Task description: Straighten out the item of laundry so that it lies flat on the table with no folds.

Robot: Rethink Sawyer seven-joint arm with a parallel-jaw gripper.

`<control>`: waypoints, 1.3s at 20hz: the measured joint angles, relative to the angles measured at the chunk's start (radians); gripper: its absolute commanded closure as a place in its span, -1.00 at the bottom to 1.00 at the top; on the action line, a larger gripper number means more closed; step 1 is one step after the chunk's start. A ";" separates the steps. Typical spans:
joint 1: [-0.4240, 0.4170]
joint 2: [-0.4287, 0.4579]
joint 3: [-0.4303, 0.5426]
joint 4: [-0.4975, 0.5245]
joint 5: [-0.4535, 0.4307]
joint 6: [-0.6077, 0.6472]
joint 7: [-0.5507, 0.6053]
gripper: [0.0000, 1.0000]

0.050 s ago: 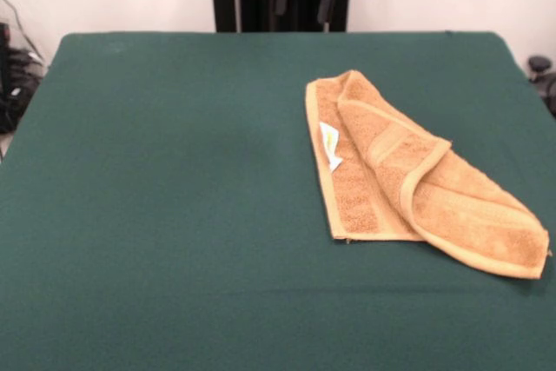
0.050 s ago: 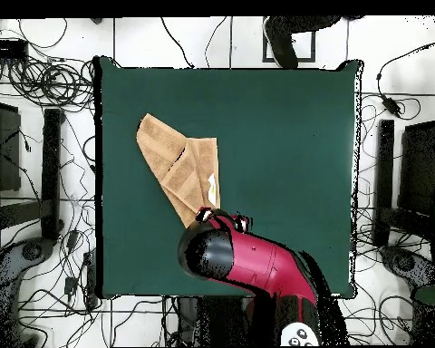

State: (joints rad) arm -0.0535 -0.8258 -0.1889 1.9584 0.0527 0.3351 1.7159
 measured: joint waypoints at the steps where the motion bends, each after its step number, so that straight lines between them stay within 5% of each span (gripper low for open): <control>1: 0.003 0.000 0.000 -0.001 0.000 0.000 0.000 -1.00; 12: 0.012 0.019 0.000 -0.006 0.000 -0.003 0.000 -1.00; 26: 0.059 0.221 0.016 -0.024 0.005 -0.182 0.000 -1.00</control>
State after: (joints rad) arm 0.0057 -0.6048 -0.1729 1.9342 0.0580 0.1528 1.7159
